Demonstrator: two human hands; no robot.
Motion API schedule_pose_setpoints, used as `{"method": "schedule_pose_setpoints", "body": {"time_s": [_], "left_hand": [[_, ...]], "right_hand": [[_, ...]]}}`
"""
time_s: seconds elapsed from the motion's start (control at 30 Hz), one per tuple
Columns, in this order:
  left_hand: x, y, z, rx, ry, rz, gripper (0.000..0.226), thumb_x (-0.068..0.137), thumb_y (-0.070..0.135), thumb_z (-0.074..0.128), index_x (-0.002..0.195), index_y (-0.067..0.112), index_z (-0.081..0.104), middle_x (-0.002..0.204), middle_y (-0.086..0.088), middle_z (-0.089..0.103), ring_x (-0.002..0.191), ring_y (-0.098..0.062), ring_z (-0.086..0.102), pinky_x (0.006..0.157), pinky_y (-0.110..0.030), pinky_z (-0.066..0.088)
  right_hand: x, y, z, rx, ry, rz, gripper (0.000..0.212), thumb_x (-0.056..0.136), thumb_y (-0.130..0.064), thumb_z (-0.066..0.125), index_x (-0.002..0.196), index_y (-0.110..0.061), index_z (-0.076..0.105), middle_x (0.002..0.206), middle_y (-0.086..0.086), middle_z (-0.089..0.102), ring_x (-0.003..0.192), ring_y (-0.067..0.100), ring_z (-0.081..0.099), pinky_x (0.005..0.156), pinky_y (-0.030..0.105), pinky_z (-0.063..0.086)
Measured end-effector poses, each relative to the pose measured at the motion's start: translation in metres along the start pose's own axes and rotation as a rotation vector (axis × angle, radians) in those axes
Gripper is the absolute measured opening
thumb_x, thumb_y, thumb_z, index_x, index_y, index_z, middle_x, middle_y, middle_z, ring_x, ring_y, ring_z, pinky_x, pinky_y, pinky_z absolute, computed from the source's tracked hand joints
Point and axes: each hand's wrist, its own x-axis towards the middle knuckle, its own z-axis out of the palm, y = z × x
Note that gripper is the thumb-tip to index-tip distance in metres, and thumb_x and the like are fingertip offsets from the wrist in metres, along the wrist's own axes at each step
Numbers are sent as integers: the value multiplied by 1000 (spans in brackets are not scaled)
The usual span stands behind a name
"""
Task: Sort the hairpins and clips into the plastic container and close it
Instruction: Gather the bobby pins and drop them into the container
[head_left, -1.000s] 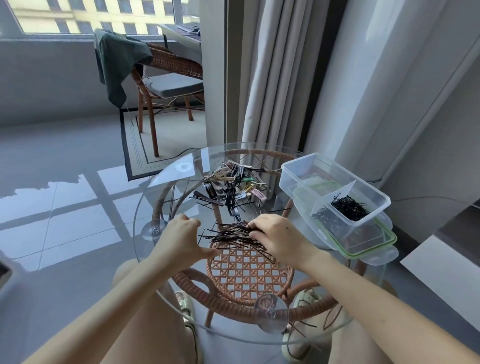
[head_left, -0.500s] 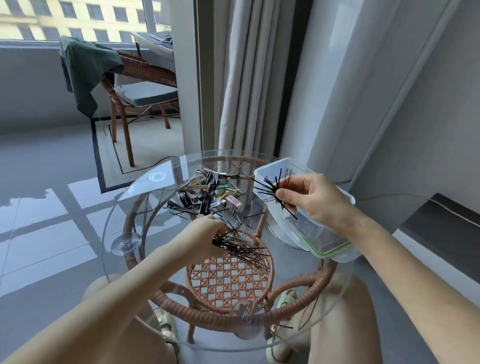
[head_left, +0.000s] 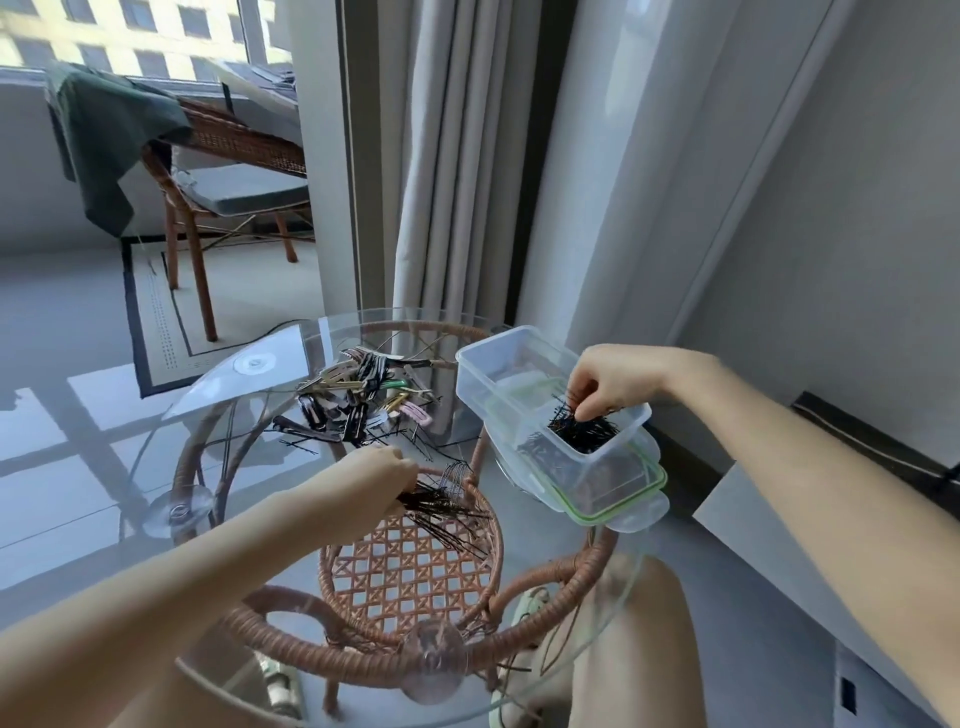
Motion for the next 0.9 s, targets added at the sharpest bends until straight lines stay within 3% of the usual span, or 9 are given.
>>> {"method": "schedule_pose_setpoints", "body": {"time_s": [0.07,0.13,0.33,0.47,0.57,0.67,0.77,0.83,0.9], "left_hand": [[1,2,2,36,-15,-19,22,92,13,49,114,11,54,104,1,57,86,-10,50,76,-17,41],[1,4,3,49,-25,-30,21,92,9,48,111,9,55,96,2,55,85,-11,53,75,-19,45],[1,0,-8,-80,-33,-120,13,89,11,50,95,10,62,75,7,52,63,-5,45,47,-15,33],[0,-2,-12,-144,-20,-157,14,87,10,52,92,7,65,83,-2,62,71,-15,52,60,-22,45],[-1,-3,-16,-206,12,-183,14,86,10,55,93,7,66,85,-3,63,73,-16,55,68,-25,51],[-2,-1,-28,-279,41,-190,16,85,11,59,95,5,69,91,-7,70,75,-17,61,73,-26,55],[-2,-1,-41,-341,75,-205,17,84,12,61,98,7,70,88,-4,69,72,-13,59,64,-18,52],[-3,-2,-48,-380,98,-240,19,83,12,63,100,7,70,83,0,64,71,-12,59,56,-10,45],[-6,-5,-53,-431,121,-276,18,81,9,64,97,7,71,80,-1,64,71,-15,62,56,-12,47]], "right_hand": [[8,-4,7,-44,-20,0,5,80,-17,67,82,-16,72,83,-1,72,73,13,63,68,27,50],[12,-5,13,-76,-9,12,15,79,-18,69,92,-16,75,92,0,74,84,17,67,79,35,54],[-1,2,17,-134,205,83,24,77,-27,72,101,-24,71,98,-3,69,89,15,61,75,28,48],[-13,1,23,-130,470,130,26,85,-30,61,110,-26,67,115,-1,66,109,20,57,87,33,43],[-29,-19,33,103,603,17,31,81,-32,68,109,-20,68,110,-2,69,97,16,60,83,27,44],[-39,-54,62,242,480,-146,51,75,-39,73,120,-18,61,116,-3,64,93,9,55,79,16,40],[-24,-77,103,109,246,-196,89,72,-50,70,144,-20,28,150,0,33,136,14,30,112,30,25],[-7,-81,120,38,169,-156,108,68,-57,70,149,-24,6,159,3,5,145,20,5,118,39,12],[10,-82,124,84,154,-119,116,65,-61,70,148,-26,-3,159,5,-5,146,23,-5,118,41,4]]}}
